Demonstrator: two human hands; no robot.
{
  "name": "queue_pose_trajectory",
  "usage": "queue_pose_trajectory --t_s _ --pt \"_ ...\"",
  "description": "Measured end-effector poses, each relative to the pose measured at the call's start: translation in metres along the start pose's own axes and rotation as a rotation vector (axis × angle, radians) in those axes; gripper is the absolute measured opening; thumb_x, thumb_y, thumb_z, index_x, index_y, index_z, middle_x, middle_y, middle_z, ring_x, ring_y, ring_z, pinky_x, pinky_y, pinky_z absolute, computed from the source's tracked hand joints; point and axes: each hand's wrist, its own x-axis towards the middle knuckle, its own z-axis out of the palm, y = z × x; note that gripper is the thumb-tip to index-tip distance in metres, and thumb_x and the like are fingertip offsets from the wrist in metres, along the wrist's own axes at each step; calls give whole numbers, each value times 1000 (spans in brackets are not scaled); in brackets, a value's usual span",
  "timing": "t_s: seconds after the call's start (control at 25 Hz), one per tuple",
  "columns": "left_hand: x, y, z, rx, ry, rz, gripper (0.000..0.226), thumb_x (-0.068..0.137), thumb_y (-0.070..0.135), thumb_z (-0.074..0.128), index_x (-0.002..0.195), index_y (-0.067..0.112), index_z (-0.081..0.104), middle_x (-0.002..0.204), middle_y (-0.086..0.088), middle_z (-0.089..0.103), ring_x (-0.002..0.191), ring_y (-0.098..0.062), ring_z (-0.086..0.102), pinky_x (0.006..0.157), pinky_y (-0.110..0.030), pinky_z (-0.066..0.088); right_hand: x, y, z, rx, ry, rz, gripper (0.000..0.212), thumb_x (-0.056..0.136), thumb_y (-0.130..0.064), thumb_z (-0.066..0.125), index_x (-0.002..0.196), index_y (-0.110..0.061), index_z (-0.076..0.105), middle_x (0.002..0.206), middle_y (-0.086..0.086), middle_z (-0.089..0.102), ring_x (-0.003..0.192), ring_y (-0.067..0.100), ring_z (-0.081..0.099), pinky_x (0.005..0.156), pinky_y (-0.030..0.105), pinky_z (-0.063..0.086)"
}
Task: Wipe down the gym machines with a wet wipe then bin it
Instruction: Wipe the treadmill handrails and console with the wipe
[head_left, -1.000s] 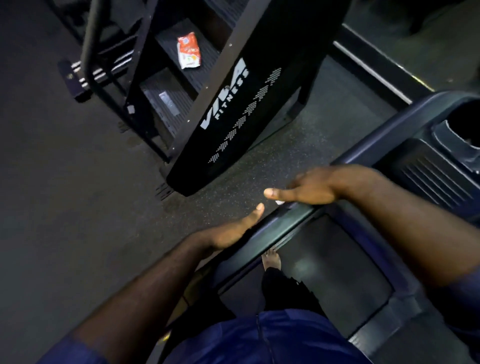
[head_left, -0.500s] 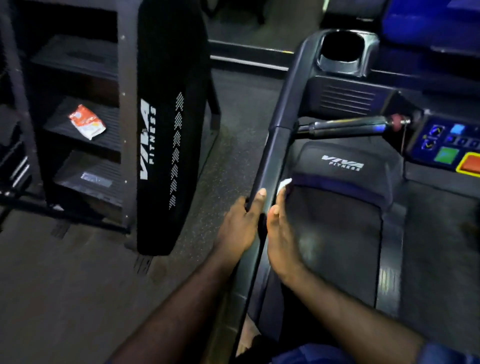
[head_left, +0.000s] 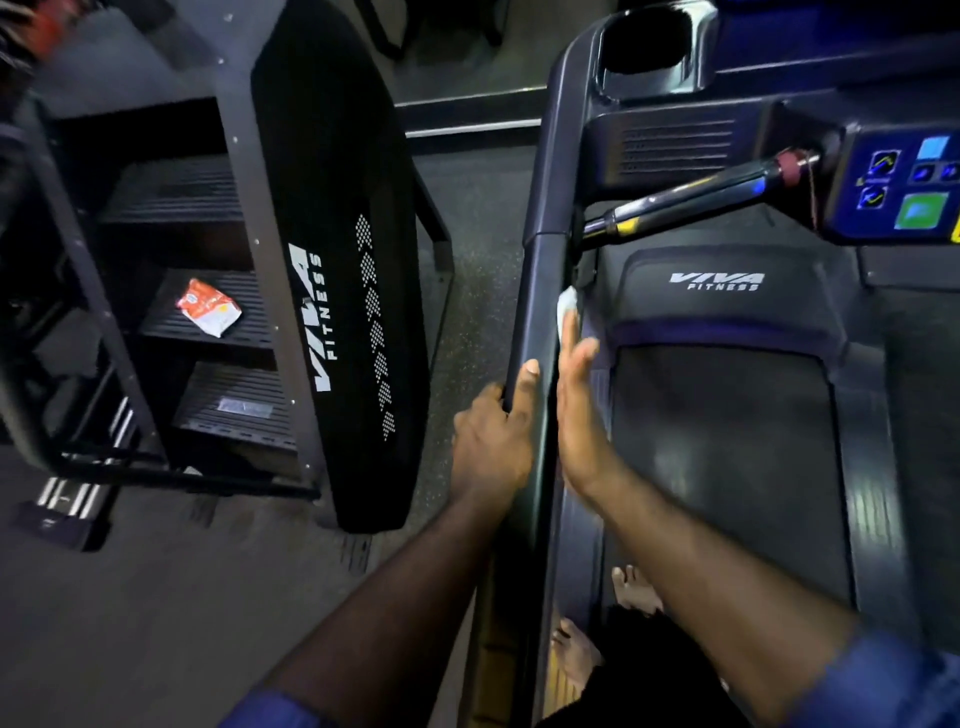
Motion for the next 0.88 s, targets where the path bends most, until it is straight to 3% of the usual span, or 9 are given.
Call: queue_pose_trajectory --t_s 0.12,0.2,0.36,0.56,0.64,0.72,0.76,0.84,0.88 --pt "1 -1 2 10 9 -33 89 84 97 25 101 19 65 106 -12 69 105 -31 63 95 -46 52 61 2 -15 86 45 199 103 81 -98 23 165 -40 13 171 -24 8 156 -4 7 132 43 5" --pt "1 2 2 -3 19 -28 83 87 93 29 93 18 64 97 -8 70 96 -26 65 87 -43 53 14 17 -16 86 -22 259 105 80 -100 24 165 -40 11 172 -22 7 157 -2 5 131 45 4" --pt "0 7 0 25 40 -16 70 95 83 36 78 19 56 82 -2 65 78 -19 62 73 -40 49 -58 4 -6 103 -69 189 118 69 -106 27 164 -39 4 168 -30 1 157 -2 -6 128 28 1" --pt "0 1 2 63 18 -38 97 84 97 25 107 13 67 105 -11 72 100 -27 67 90 -46 54 9 -13 -18 64 -57 255 93 88 -90 12 165 -39 0 171 -22 -6 152 -10 -3 131 42 -1" --pt "-2 2 3 53 34 -28 95 85 96 26 105 14 67 103 -10 72 97 -26 67 86 -44 54 -56 3 -11 79 -53 295 82 93 -83 14 164 -42 4 172 -20 -1 147 -15 6 129 25 9" --pt "0 3 0 38 38 -14 79 89 91 30 89 19 64 91 -5 70 86 -23 67 77 -40 52 -105 -3 4 151 13 284 66 94 -74 20 153 -47 7 169 -24 5 131 -31 19 105 -4 19" --pt "1 2 0 35 25 -7 76 90 90 31 86 20 63 89 -4 69 85 -22 66 77 -40 51 -112 -7 6 139 -4 278 58 97 -68 18 150 -47 5 164 -31 5 122 -39 21 96 -9 21" --pt "2 -1 0 37 23 8 76 92 88 32 84 20 64 88 -4 69 84 -22 65 78 -41 51 -79 -16 1 138 -113 234 66 99 -69 10 159 -43 2 159 -40 5 129 -37 17 108 -2 22" --pt "0 -2 0 43 28 26 76 92 87 32 82 19 63 86 -4 69 82 -22 65 76 -40 50 -61 -10 -1 136 -73 239 78 94 -77 10 164 -41 5 165 -34 6 143 -26 14 123 13 18"
